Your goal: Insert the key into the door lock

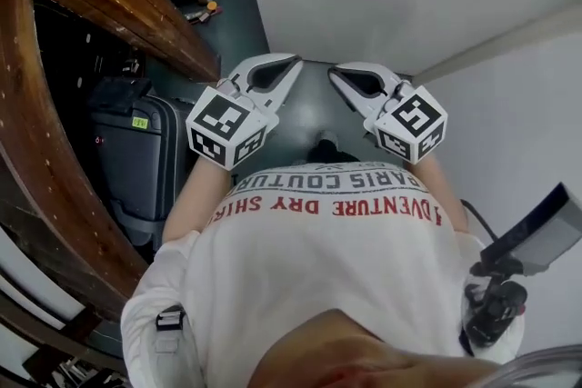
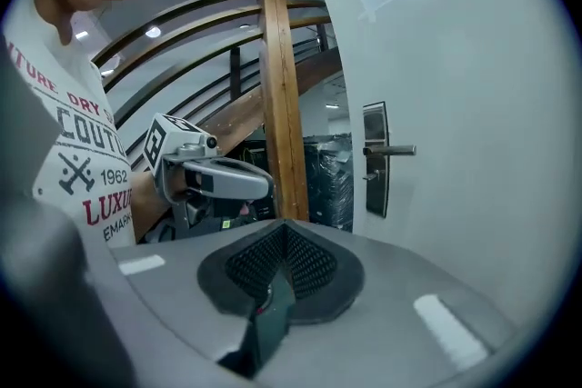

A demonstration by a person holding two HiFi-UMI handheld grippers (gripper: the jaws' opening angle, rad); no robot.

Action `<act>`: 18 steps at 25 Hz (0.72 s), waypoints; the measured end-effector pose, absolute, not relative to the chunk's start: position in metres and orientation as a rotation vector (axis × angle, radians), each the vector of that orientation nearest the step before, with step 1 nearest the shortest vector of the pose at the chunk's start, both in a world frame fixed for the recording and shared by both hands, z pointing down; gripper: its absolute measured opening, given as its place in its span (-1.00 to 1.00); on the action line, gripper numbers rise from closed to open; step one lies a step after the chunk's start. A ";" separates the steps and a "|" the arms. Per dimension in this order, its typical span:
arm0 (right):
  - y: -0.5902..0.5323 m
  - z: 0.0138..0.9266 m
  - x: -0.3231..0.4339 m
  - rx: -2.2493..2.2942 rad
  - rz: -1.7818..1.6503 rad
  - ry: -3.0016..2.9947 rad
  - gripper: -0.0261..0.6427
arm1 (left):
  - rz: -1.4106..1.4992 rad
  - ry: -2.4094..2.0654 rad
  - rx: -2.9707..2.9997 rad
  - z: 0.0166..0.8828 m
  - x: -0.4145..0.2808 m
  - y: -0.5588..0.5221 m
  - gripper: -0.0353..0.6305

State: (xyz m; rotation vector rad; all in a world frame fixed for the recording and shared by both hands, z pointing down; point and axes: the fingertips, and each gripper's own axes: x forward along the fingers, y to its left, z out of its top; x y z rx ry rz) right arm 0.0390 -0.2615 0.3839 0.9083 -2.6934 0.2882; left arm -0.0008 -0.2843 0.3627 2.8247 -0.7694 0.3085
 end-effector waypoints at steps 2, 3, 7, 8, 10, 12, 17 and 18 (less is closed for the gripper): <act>-0.235 0.384 0.041 0.908 0.315 -2.695 -0.92 | 0.299 -0.708 2.812 0.362 0.005 -0.252 -0.89; -0.223 0.383 0.042 0.909 0.325 -2.696 -0.92 | 0.306 -0.691 2.806 0.363 0.005 -0.237 -0.89; -0.166 0.387 0.042 0.894 0.373 -2.700 -0.92 | 0.313 -0.677 2.759 0.371 0.002 -0.178 -0.89; -0.149 0.388 0.041 0.882 0.375 -2.697 -0.92 | 0.306 -0.674 2.745 0.372 0.002 -0.161 -0.89; -0.110 0.391 0.042 0.857 0.375 -2.696 -0.92 | 0.311 -0.669 2.735 0.376 0.007 -0.123 -0.89; -0.064 0.395 0.044 0.841 0.380 -2.702 -0.92 | 0.335 -0.665 2.742 0.383 0.015 -0.076 -0.89; 0.067 0.388 0.054 0.825 0.369 -2.690 -0.92 | 0.351 -0.636 2.745 0.378 0.036 0.059 -0.89; 0.092 0.383 0.056 0.823 0.369 -2.691 -0.92 | 0.348 -0.634 2.743 0.372 0.038 0.085 -0.89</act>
